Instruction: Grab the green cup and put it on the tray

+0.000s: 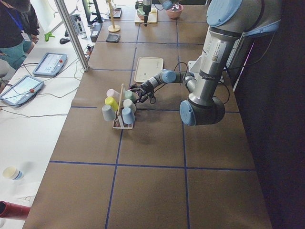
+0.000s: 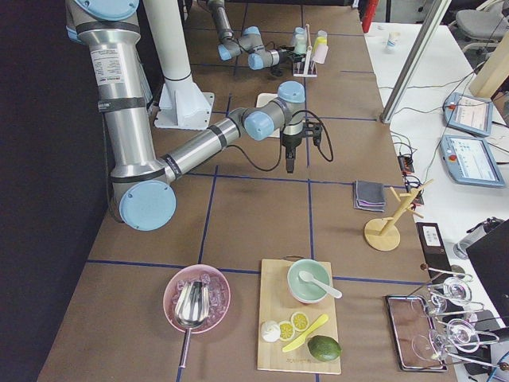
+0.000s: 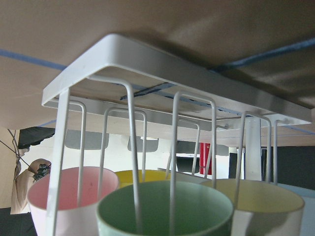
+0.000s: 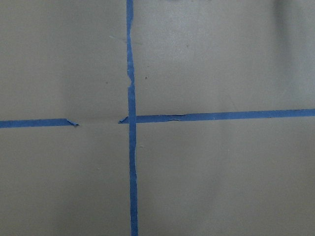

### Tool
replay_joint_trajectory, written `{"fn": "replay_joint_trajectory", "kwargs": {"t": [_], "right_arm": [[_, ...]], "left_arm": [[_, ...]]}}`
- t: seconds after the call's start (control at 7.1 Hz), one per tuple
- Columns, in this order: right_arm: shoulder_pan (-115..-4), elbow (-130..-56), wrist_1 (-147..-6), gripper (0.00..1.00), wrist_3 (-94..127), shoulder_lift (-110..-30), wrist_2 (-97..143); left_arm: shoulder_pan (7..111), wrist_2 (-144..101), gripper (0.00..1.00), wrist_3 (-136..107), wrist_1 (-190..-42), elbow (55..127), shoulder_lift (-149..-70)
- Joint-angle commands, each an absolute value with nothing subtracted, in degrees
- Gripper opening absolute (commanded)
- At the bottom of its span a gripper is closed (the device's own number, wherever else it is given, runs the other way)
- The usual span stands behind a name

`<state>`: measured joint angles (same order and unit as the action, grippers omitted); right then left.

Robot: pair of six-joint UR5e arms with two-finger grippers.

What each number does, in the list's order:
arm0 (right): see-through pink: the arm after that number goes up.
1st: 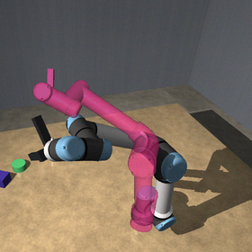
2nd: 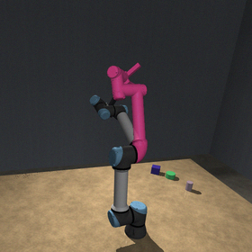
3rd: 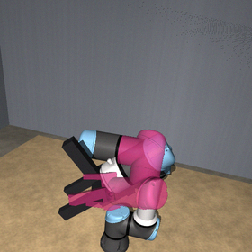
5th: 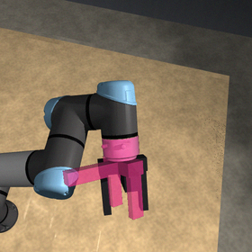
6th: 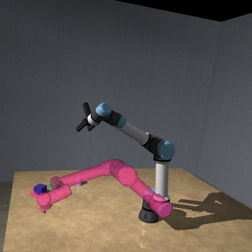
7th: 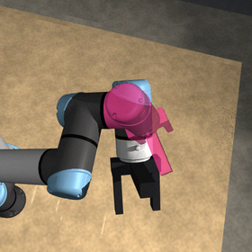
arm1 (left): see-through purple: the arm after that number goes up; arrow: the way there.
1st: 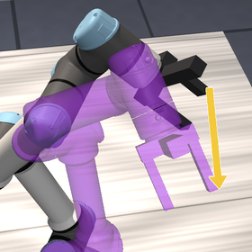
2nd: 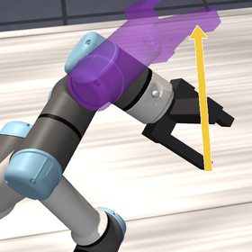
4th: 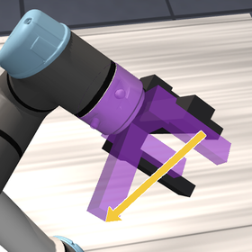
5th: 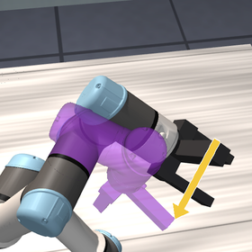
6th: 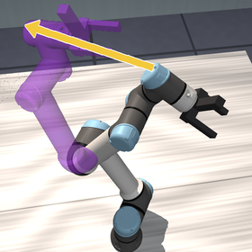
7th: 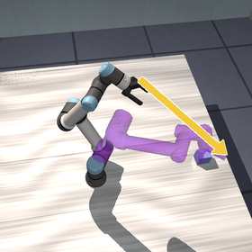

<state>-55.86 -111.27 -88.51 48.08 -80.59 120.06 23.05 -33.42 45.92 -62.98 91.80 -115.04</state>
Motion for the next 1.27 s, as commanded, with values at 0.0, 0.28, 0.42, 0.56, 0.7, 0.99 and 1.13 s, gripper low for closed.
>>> {"fn": "replay_joint_trajectory", "kwargs": {"t": [0.0, 0.28, 0.42, 0.56, 0.7, 0.99, 1.13], "right_arm": [[-55.8, -111.3, -88.5, 1.0, 48.1, -80.6, 120.1], [-55.8, -111.3, -88.5, 1.0, 48.1, -80.6, 120.1], [-55.8, -111.3, -88.5, 1.0, 48.1, -80.6, 120.1], [-55.8, -111.3, -88.5, 1.0, 48.1, -80.6, 120.1], [-55.8, -111.3, -88.5, 1.0, 48.1, -80.6, 120.1], [-55.9, -111.3, -88.5, 1.0, 48.1, -80.6, 120.1], [-55.8, -111.3, -88.5, 1.0, 48.1, -80.6, 120.1]], "left_arm": [[22.8, -33.1, 0.99, 45.7, -62.8, 91.3, -114.9], [22.7, -33.1, 0.91, 45.7, -62.8, 91.3, -114.8], [22.8, -33.1, 0.76, 45.7, -62.8, 91.4, -115.1], [22.8, -33.1, 0.69, 45.8, -62.8, 91.5, -115.1], [22.9, -33.1, 0.63, 46.0, -62.8, 92.1, -115.1], [23.2, -33.1, 0.54, 45.9, -62.8, 92.7, -115.1], [23.6, -33.1, 0.5, 46.0, -62.7, 94.1, -114.8]]}}
